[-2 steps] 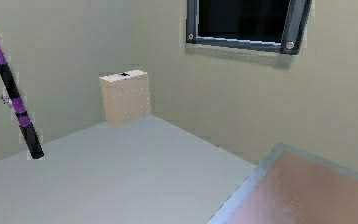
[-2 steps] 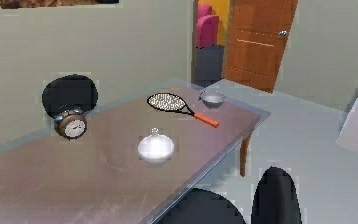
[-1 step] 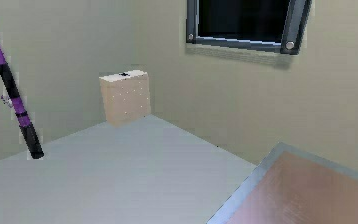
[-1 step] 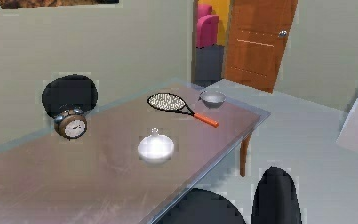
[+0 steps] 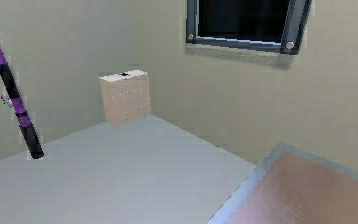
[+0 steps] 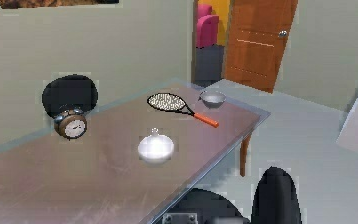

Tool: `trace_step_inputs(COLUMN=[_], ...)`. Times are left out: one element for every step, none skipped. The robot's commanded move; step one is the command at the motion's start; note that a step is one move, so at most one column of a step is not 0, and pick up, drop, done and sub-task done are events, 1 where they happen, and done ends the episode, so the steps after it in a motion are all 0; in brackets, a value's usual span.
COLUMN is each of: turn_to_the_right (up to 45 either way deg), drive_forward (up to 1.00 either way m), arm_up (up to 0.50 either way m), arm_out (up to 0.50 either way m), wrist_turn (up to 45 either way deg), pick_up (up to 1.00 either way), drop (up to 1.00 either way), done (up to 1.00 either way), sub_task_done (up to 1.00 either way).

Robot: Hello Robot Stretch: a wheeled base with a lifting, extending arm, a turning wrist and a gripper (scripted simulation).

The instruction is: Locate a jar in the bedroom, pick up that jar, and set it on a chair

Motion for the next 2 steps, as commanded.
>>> trace_step_inputs(turn_to_the_right=[0.0,0.0], drive_forward=[0.0,0.0], arm_up=[0.0,0.0], arm_out=[0.4,0.0], wrist_turn=[0.0,45.0], pick_up=[0.0,0.0], drop=[0.0,0.0], done=[0.0,0.0], sub_task_done=[0.0,0.0])
